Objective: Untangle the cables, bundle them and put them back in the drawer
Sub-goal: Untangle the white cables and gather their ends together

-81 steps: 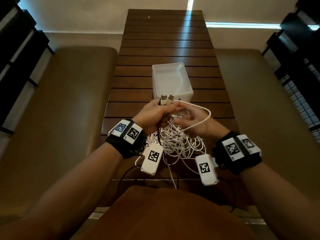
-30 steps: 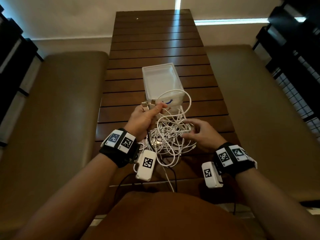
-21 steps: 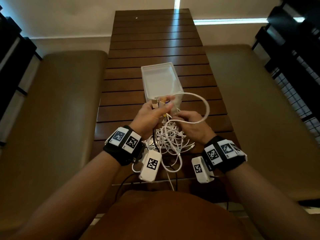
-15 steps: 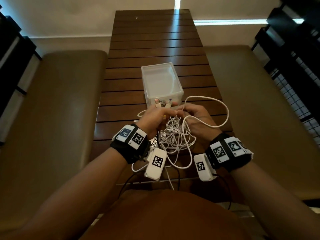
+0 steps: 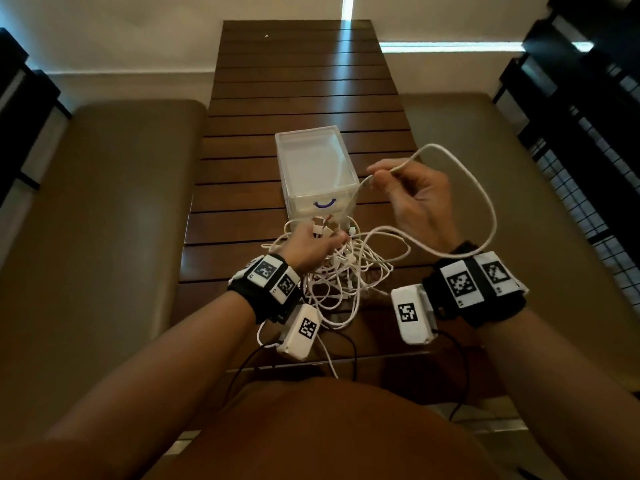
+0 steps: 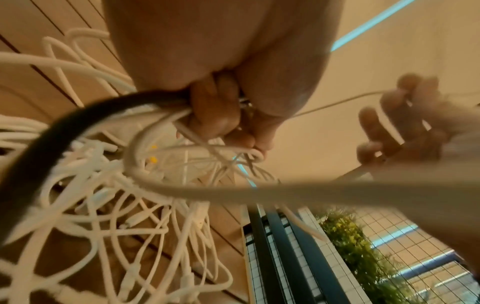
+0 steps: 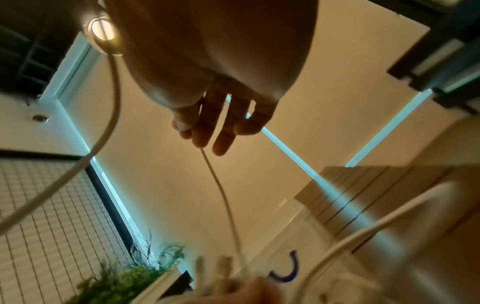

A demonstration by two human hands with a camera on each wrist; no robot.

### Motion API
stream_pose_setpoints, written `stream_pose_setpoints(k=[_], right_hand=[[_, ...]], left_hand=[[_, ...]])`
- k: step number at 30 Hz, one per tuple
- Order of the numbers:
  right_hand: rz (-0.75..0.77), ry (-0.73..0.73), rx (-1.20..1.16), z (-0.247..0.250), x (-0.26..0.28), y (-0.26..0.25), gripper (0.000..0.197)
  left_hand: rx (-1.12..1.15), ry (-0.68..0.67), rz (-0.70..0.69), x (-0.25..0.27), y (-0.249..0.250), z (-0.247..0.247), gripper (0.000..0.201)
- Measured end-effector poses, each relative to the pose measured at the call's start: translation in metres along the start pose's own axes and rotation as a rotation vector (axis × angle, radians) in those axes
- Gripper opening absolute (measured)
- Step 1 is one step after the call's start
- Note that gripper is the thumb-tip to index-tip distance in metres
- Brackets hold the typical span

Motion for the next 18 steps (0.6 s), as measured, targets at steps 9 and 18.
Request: stream_pose_setpoints(k=[9,18], right_hand=[[-0.058,-0.563,0.381,0.023,-0.016,0.009,0.032],[-0.147,-0.695,0.624,-0.044,0.010,0.021,0.022]], left_hand=[[-0.594,0.127,-0.194,-0.001,0.005,0.038,0.010],[-0.568,0.070,-0.325,0.006,0.017,0.028,0.008]])
Point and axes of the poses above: each hand's wrist, its own x-axis away from the middle knuckle, its own z-axis out of the back of the hand, y = z × x, the point moved 4 cm from there along -x, towards the middle knuckle
